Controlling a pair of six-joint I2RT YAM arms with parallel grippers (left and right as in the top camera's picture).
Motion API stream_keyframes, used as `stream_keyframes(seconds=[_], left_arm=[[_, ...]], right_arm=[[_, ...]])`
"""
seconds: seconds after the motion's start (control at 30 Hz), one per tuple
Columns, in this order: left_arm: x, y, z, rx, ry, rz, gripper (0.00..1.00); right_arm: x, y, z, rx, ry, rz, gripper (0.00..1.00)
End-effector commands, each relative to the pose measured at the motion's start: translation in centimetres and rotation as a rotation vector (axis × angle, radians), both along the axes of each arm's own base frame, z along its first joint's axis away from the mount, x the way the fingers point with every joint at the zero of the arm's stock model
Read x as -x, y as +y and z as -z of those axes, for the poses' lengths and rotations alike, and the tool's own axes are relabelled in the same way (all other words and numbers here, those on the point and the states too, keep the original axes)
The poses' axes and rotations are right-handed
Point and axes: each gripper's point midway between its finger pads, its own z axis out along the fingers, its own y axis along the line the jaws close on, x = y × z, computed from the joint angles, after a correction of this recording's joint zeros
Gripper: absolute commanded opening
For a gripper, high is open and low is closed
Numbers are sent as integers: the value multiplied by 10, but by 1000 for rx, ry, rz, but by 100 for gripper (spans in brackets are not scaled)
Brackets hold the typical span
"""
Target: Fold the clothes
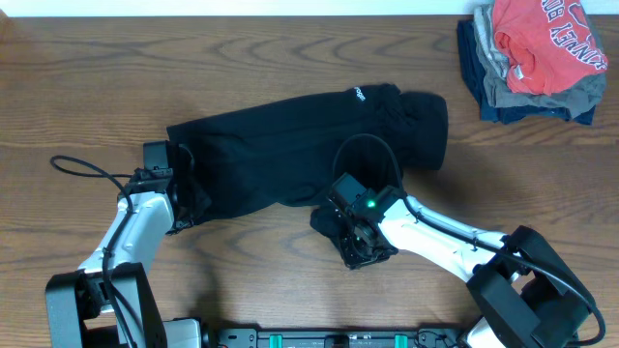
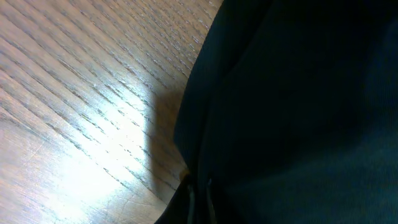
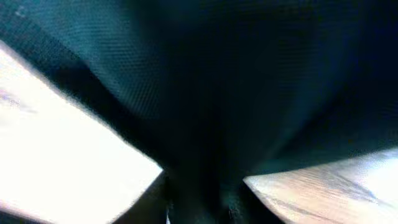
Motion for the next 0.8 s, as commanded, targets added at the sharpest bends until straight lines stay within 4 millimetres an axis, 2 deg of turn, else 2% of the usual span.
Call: stream_keyframes(seconds=[0.0,0.03,0.07,0.23,0.33,0.53,0.77], left_arm=[[3,1,0,-9,8,22,6],[3,1,1,-11,9,30,6],[4,1,0,-14,12,43,6],[10,0,-7,-13,30,51,6],[13,0,-23,-27,28,111,6],[23,-1,-59,-50,-15,162,6],[30,-2,-76,-62,-53,175,6]], right_arm=[[-2,-13,6,75,-33,51,9],[-3,-14,6,80,-35,60,3],[-4,-16,5,82,-33,70,1],[-14,-28,-13,102,-14,123,1],[-23,-38,-38,102,-16,139,1],[-35,-63,-101,73,-60,190,1],[-30,-96,-153,68,-65,214,1]])
